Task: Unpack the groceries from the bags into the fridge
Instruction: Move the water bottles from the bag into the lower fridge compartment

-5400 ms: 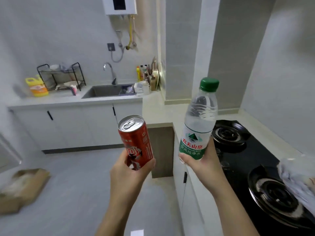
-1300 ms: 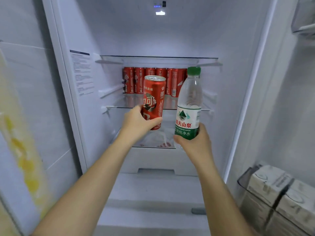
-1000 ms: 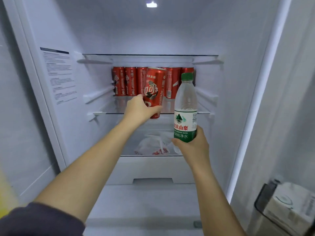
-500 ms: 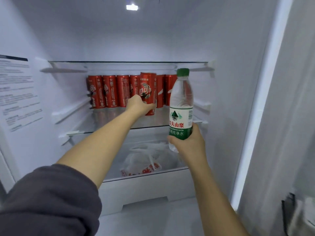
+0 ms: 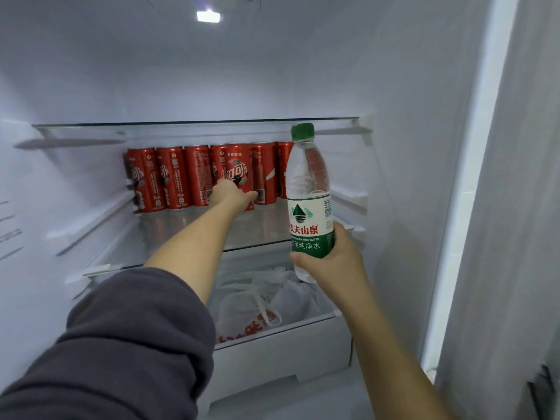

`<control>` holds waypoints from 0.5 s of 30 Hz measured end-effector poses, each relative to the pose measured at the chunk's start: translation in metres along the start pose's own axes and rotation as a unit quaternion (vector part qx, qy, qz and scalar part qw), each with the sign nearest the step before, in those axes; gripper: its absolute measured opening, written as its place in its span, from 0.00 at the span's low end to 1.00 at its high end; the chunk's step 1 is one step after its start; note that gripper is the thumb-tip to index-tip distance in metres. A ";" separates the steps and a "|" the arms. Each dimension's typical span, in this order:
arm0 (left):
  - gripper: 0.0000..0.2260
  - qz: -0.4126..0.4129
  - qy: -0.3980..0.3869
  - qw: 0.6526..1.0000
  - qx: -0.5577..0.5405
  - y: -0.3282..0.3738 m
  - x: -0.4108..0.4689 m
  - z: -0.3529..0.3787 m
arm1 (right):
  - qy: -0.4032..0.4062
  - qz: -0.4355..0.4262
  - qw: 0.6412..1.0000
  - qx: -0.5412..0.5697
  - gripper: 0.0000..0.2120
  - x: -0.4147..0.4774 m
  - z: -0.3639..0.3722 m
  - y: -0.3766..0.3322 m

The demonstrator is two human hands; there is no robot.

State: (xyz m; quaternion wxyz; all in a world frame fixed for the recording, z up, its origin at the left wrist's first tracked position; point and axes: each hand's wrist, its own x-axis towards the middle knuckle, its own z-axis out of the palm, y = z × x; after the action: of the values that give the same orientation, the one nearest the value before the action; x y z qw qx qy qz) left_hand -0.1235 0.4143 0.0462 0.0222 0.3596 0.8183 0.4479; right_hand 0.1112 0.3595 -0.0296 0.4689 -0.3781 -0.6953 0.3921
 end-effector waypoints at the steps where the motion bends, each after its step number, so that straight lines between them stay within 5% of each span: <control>1: 0.30 -0.003 0.004 1.000 0.011 0.000 0.001 0.000 | -0.001 -0.001 1.000 -0.002 0.26 0.000 0.000 0.000; 10: 0.38 -0.035 0.008 0.990 0.139 0.010 0.003 -0.003 | -0.002 0.006 1.000 0.017 0.27 0.003 0.001 0.003; 15: 0.37 -0.043 -0.005 0.995 0.094 0.015 0.007 0.001 | 0.001 0.010 1.000 0.024 0.28 0.005 -0.001 0.005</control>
State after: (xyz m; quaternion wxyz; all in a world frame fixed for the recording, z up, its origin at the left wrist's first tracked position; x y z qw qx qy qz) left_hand -0.1198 0.4241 0.0585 0.0119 0.3264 0.8714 0.3660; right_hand 0.1112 0.3660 -0.0320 0.4746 -0.3743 -0.6811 0.4132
